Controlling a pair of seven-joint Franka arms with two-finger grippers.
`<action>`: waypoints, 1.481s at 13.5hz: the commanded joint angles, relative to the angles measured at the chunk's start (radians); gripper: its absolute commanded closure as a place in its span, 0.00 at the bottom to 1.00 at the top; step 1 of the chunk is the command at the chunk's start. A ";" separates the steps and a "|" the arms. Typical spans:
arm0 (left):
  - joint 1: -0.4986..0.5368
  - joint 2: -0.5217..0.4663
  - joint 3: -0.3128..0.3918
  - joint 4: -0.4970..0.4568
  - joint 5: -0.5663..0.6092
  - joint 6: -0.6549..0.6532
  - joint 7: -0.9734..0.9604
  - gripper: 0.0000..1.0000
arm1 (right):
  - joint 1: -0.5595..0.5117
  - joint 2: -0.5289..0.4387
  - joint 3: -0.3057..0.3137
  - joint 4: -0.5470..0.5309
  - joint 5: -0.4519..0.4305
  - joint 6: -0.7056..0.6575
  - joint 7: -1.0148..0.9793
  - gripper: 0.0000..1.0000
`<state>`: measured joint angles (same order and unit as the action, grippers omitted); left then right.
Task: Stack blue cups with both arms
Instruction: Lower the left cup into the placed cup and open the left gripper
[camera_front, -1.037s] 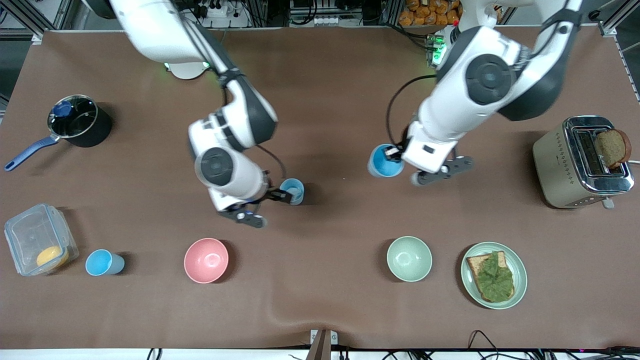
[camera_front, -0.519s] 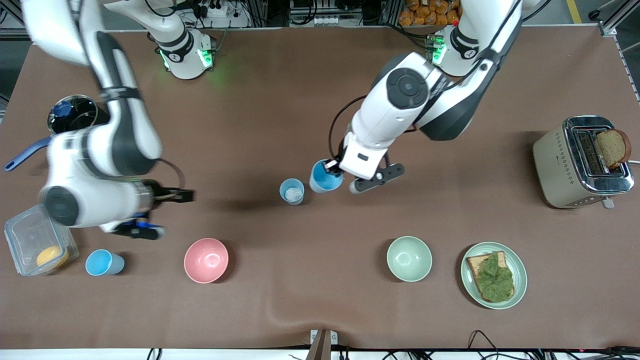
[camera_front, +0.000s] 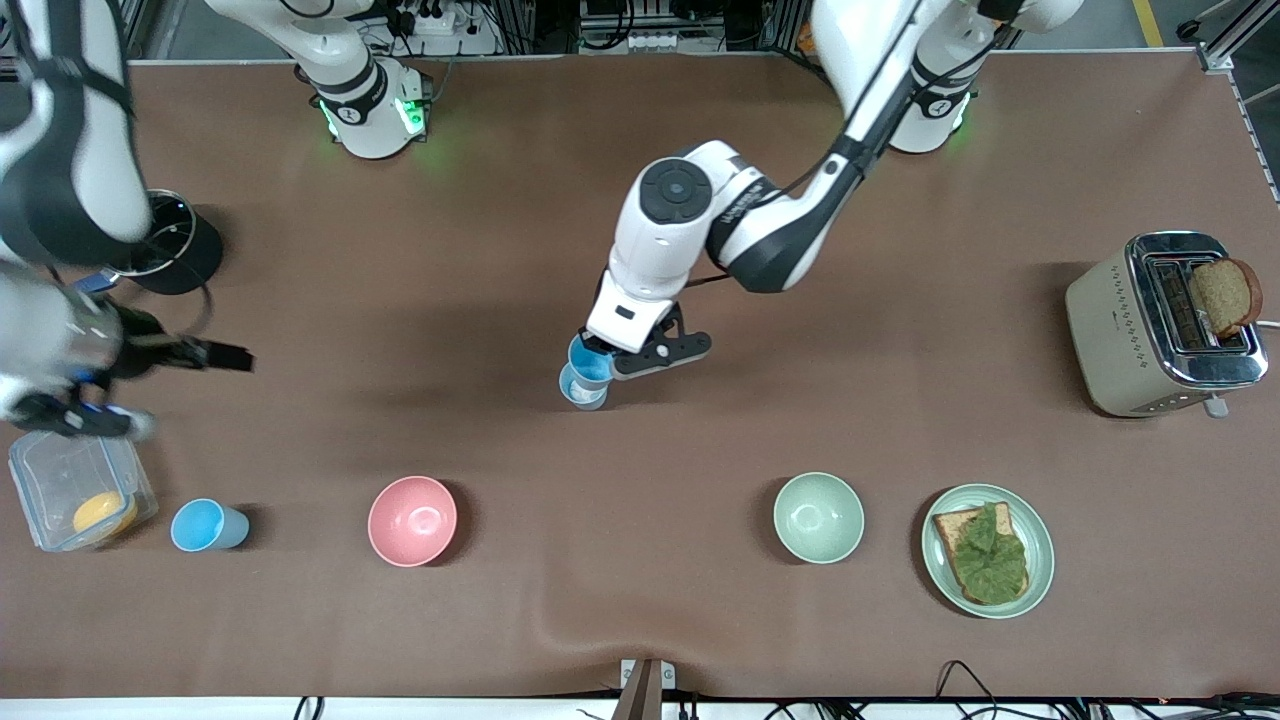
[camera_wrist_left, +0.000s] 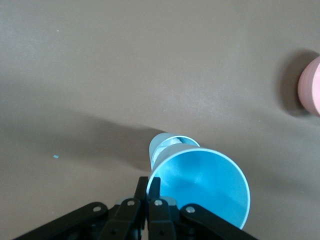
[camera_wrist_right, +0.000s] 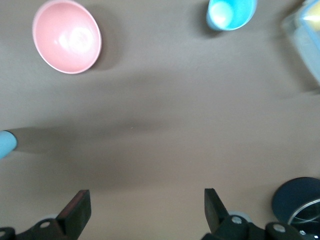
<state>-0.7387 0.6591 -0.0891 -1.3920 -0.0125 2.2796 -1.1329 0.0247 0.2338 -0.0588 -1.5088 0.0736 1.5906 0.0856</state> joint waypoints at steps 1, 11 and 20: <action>-0.039 0.042 0.038 0.034 0.026 0.032 -0.025 1.00 | -0.022 -0.166 -0.019 -0.111 -0.011 0.000 -0.017 0.00; -0.048 0.088 0.037 0.030 0.034 0.077 -0.005 0.91 | -0.023 -0.180 0.002 -0.083 -0.048 -0.037 -0.113 0.00; 0.148 -0.214 0.037 -0.035 0.071 -0.092 0.099 0.00 | -0.020 -0.176 -0.006 -0.065 -0.052 -0.040 -0.122 0.00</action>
<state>-0.6377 0.5738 -0.0421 -1.3520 0.0354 2.2712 -1.0624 0.0125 0.0600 -0.0700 -1.5821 0.0351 1.5537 -0.0248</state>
